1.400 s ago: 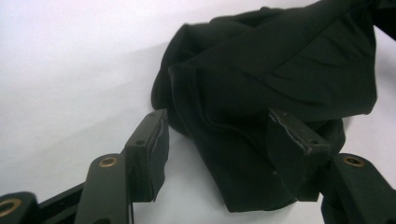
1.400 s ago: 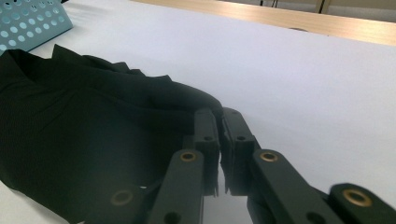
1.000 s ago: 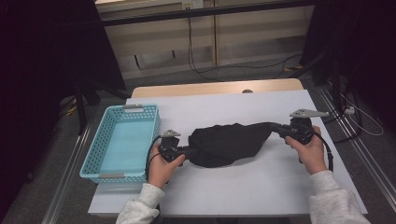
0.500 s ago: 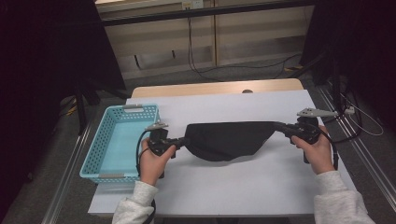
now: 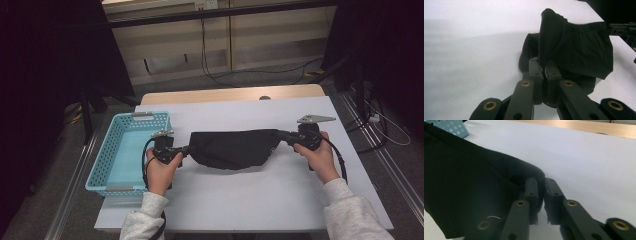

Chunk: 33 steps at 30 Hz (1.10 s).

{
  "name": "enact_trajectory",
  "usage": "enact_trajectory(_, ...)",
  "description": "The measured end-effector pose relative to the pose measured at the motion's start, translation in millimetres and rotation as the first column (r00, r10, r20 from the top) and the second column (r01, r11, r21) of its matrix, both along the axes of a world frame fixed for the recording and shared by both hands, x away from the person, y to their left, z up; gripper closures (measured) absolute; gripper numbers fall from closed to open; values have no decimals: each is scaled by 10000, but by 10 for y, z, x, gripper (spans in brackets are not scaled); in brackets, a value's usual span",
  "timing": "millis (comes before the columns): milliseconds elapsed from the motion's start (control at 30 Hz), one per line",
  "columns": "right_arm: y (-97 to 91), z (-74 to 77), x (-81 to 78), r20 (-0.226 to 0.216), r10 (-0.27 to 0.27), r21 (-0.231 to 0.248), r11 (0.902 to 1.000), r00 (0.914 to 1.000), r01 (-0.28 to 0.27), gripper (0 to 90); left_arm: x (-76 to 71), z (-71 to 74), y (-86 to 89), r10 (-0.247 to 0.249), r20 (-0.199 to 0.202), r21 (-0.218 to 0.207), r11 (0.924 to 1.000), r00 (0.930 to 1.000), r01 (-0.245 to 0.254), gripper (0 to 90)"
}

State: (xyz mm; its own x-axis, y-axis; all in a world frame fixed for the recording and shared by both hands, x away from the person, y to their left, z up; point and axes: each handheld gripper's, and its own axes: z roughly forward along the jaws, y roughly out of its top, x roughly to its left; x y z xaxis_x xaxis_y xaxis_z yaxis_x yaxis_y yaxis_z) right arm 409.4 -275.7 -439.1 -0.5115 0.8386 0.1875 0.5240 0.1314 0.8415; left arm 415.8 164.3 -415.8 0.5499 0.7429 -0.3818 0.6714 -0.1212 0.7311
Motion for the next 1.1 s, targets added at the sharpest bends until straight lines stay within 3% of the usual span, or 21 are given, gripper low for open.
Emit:
enact_trajectory(100,28,-9,-13,-68,264,-107,9996,9996,-265,665,-3,-2,18,83,-28,41,10000,10000,-83,866)
enact_trajectory(200,16,41,-77,143,350,-194,9992,9993,-347,562,-11,12,41,188,-33,-13,9998,9998,-188,867)
enact_trajectory(333,-69,62,-155,46,436,196,9989,9990,-437,425,-22,36,89,306,2,12,9995,9995,-306,866)
enact_trajectory(467,-118,19,-210,-113,735,286,9969,9972,-731,375,-25,61,123,396,34,-59,9992,9992,-396,866)
enact_trajectory(600,-25,-28,-225,-167,1499,309,9883,9886,-1494,403,-23,55,124,388,29,-58,9992,9992,-388,866)
enact_trajectory(700,92,-96,-203,-180,2051,-260,9783,9786,-2055,464,-20,47,130,415,6,-88,9991,9991,-415,866)
enact_trajectory(767,134,-136,-177,-210,1944,-625,9787,9807,-1954,491,-19,44,133,425,-16,-125,9990,9991,-425,866)
enact_trajectory(933,137,-204,-118,-284,1984,-387,9792,9797,-1994,560,-13,40,126,332,-16,-120,9994,9994,-332,866)
enact_trajectory(967,135,-212,-111,-312,1926,-400,9802,9808,-1937,605,-12,36,118,304,0,-181,9994,9995,-304,866)
enact_trajectory(1033,116,-194,-105,-209,1924,-316,9807,9811,-1930,780,-14,40,105,258,54,-180,9995,9997,-257,866)
enact_trajectory(1100,67,-121,-111,-34,1680,254,9855,9858,-1678,851,-19,54,101,179,118,-245,9995,9998,-176,866)
